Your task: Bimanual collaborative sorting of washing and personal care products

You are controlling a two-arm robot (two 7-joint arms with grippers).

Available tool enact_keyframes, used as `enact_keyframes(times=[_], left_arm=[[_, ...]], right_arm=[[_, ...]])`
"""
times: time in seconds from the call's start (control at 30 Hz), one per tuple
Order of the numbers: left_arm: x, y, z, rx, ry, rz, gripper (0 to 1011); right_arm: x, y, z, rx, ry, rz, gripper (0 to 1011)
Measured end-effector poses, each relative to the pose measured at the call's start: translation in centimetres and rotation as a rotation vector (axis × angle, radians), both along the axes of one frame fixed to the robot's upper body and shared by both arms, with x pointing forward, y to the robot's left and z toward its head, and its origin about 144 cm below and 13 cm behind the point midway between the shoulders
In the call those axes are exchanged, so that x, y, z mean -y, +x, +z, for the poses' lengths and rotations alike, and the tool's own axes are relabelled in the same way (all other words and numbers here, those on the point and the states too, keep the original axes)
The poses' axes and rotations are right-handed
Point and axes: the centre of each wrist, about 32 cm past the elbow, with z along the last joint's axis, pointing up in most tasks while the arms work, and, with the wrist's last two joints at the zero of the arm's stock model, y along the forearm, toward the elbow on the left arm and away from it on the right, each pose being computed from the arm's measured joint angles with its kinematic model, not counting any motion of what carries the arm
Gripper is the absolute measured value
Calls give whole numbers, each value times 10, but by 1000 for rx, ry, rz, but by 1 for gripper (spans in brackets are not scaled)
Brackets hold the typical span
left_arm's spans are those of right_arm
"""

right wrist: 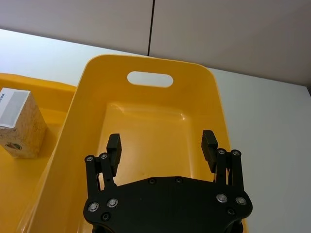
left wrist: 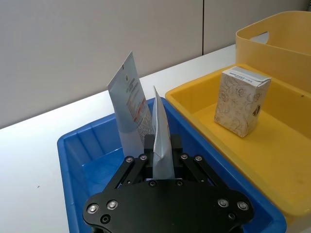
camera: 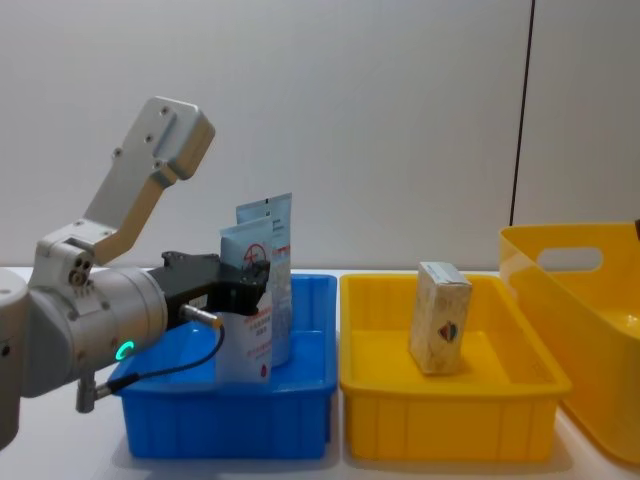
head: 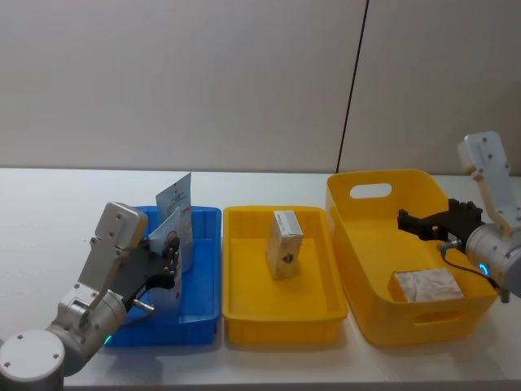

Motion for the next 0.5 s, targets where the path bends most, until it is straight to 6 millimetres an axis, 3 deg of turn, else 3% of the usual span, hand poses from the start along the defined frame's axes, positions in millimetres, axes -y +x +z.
enact_keyframes(times=[0.2, 0.5], left_arm=[[0, 1, 3, 12, 9, -2, 170], [1, 3, 24, 74, 41, -6, 170]], right_arm=[[0, 0, 0, 0, 0, 0, 1003], [0, 0, 0, 0, 0, 0, 1003]])
